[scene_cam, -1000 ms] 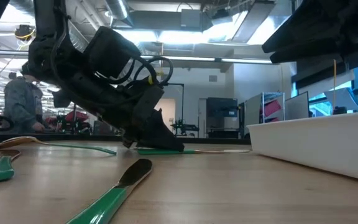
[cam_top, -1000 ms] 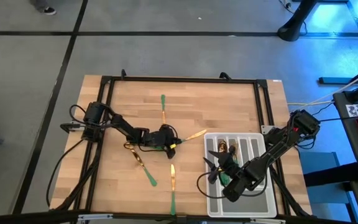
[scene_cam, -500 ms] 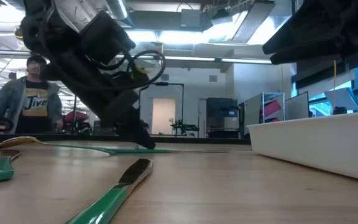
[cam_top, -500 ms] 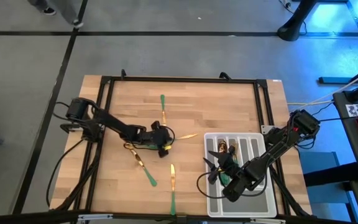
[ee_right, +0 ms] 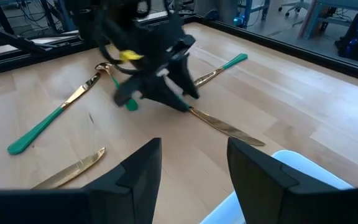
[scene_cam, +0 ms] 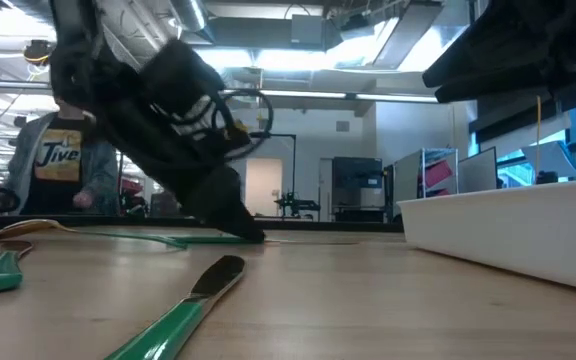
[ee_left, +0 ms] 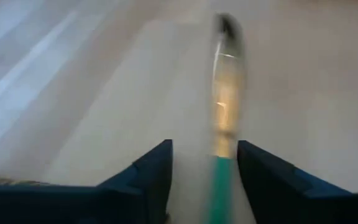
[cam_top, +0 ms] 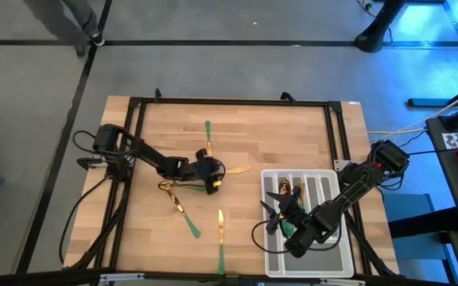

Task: Sort silverware
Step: Put the middle right green knife into the silverware rack

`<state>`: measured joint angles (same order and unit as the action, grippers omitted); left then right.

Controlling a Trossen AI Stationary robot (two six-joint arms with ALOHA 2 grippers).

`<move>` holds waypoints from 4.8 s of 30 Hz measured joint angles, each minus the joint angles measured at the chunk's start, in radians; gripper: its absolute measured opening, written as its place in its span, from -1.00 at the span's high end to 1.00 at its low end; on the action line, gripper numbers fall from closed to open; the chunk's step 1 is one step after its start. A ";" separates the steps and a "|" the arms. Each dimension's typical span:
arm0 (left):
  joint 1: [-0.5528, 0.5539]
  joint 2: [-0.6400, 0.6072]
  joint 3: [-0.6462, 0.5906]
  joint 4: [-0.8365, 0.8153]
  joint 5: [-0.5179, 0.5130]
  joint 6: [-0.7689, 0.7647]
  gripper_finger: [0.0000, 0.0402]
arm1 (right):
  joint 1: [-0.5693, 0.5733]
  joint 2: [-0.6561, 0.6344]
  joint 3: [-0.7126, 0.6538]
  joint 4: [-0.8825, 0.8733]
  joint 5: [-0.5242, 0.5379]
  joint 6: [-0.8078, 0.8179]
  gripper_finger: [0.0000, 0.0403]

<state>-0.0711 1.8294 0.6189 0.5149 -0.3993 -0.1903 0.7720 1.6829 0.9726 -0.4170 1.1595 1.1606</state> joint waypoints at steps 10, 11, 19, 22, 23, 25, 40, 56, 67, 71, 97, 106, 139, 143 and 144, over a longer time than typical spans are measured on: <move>0.077 0.128 0.007 0.071 0.109 -0.065 0.32 | 0.000 0.000 0.000 -0.002 0.001 -0.016 0.10; 0.081 0.128 -0.002 0.087 0.112 -0.083 0.39 | 0.000 0.000 0.000 -0.002 0.001 -0.016 0.10; 0.116 0.126 -0.022 0.127 0.169 -0.131 0.91 | 0.001 -0.002 0.000 -0.002 -0.010 -0.033 0.10; 0.117 0.102 -0.022 0.090 0.186 -0.131 0.90 | 0.001 -0.013 0.004 -0.002 -0.041 -0.042 0.10; 0.117 0.088 -0.022 0.074 0.201 -0.126 0.90 | 0.001 -0.016 0.007 -0.003 -0.045 -0.049 0.10; 0.115 0.048 -0.021 -0.001 0.222 -0.120 0.92 | 0.001 -0.018 0.016 -0.002 -0.045 -0.070 0.10; 0.078 -0.197 -0.032 -0.145 0.222 -0.064 0.99 | 0.000 -0.019 0.039 -0.010 -0.046 -0.129 0.10; 0.087 -0.207 -0.026 -0.411 0.250 -0.114 0.39 | 0.000 -0.019 0.039 -0.029 -0.053 -0.132 0.10; 0.088 -0.174 -0.021 -0.492 0.255 -0.108 0.55 | 0.000 -0.019 0.039 -0.028 -0.052 -0.120 0.10; 0.087 -0.174 -0.021 -0.498 0.243 -0.116 0.87 | 0.000 -0.019 0.039 -0.026 -0.053 -0.119 0.10; -0.044 -0.204 -0.030 -0.467 0.141 -0.151 0.96 | -0.571 0.048 0.044 0.348 -0.962 -0.853 0.10; -0.087 -0.204 -0.029 -0.465 0.077 -0.123 1.00 | -0.894 0.178 0.043 0.417 -1.482 -0.983 -0.20; -0.258 -0.198 -0.032 -0.485 -0.318 0.119 1.00 | -0.806 0.355 0.049 0.548 -1.337 -1.250 0.05; -0.272 -0.201 -0.028 -0.475 -0.322 0.119 1.00 | -0.805 0.356 0.050 0.548 -1.308 -1.198 0.16; -0.277 -0.203 -0.021 -0.475 -0.322 0.119 1.00 | -0.805 0.356 0.050 0.548 -1.307 -1.196 0.20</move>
<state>-0.3481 1.6268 0.5980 0.0395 -0.7216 -0.0712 -0.0326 2.0392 1.0222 0.1308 -0.1478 -0.0350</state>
